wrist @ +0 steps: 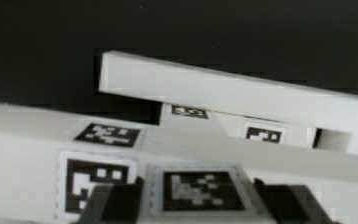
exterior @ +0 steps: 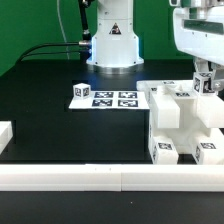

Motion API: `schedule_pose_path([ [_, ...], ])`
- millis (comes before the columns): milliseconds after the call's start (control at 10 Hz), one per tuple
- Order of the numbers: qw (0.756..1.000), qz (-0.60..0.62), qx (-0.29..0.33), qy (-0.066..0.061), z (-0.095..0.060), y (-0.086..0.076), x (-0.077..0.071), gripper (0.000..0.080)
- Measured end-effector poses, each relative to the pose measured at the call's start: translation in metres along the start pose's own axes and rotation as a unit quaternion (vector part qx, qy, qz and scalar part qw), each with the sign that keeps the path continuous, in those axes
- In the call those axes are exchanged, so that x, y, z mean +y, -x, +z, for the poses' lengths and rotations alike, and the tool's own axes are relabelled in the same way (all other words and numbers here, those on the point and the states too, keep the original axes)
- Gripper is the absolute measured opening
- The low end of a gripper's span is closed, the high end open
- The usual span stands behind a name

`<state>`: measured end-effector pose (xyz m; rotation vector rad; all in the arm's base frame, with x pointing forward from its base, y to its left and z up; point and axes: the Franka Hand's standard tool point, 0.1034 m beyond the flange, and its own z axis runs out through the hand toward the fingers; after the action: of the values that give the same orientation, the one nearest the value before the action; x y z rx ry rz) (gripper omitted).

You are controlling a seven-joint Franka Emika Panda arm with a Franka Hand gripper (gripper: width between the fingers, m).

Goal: Assemble chair

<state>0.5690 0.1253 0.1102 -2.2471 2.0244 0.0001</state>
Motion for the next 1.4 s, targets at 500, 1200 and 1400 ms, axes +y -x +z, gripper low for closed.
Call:
schedule_pose_path([
  [500, 0.991, 0.135, -0.006, -0.002, -0.0003, 0.0011, -0.0007, 0.0281],
  [1200, 0.994, 0.106, -0.013, -0.004, -0.0010, -0.0012, -0.0021, 0.0543],
  [1400, 0.998, -0.054, -0.013, -0.003, -0.0014, -0.0011, -0.0024, 0.0632],
])
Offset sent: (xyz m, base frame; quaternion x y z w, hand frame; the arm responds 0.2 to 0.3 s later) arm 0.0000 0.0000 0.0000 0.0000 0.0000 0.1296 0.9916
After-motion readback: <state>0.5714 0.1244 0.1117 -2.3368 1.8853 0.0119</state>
